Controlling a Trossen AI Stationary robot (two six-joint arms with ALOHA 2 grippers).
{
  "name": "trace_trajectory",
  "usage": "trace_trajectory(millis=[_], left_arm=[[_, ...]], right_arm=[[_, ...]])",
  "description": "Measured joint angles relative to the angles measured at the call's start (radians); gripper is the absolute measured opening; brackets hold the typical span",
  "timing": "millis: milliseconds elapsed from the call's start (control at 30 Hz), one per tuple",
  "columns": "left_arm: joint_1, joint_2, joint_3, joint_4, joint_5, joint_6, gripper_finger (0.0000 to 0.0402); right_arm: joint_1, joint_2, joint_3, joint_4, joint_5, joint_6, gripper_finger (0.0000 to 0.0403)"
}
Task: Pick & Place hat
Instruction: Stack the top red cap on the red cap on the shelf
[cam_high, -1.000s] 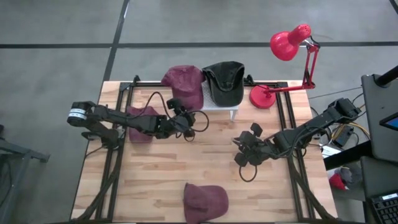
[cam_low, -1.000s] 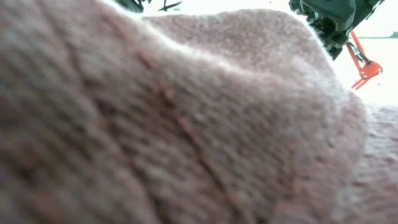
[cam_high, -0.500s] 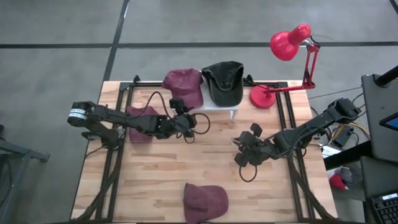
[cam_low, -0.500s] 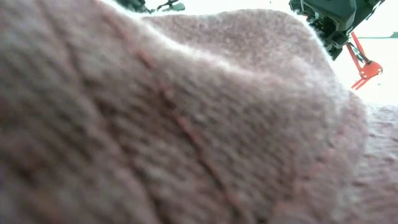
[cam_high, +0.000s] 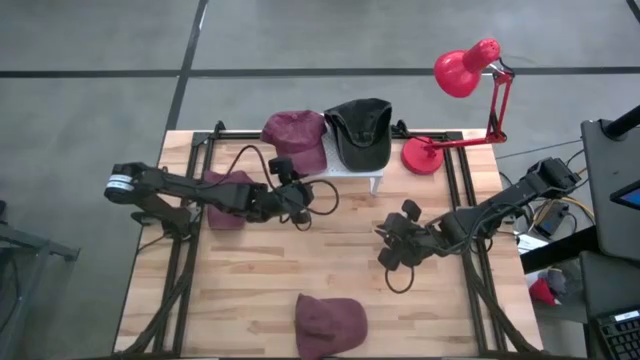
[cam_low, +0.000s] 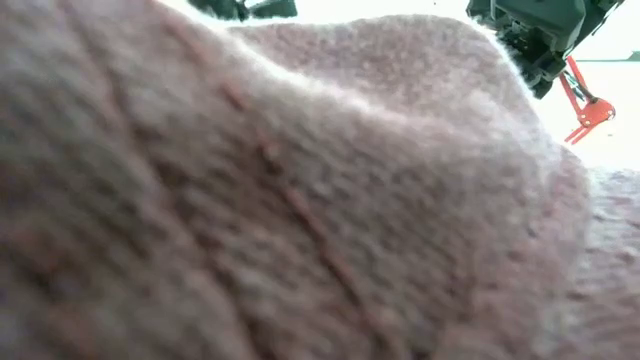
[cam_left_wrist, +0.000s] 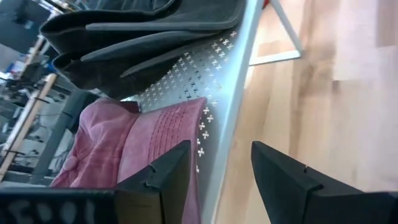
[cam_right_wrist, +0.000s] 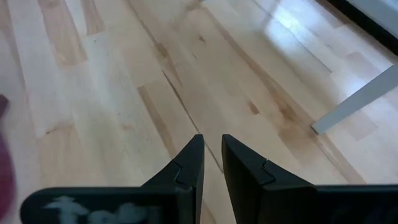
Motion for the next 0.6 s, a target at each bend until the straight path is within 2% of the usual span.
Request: trace_trajectory(millis=[200,367,500,600], left_arm=[[-0.064,-0.015,0.143,-0.348,0.06,-0.114,0.0184],[-0.147,-0.016,0.257,-0.719,0.16,-0.342,0.0184],[-0.237,-0.017,0.26,-0.999,0.261,-0.602,0.0184],[-0.33,-0.017,0.2,-1.09,0.294,-0.769,0.0184]], right_arm=[[0.014,0.0,-0.008,0.002,-0.001,0.0,0.0052],[0.02,0.0,-0.013,0.002,-0.001,-0.007,0.0052],[0.02,0.0,-0.015,0.002,-0.001,-0.025,0.0052],[0.02,0.0,-0.015,0.003,0.0,-0.033,0.0052]])
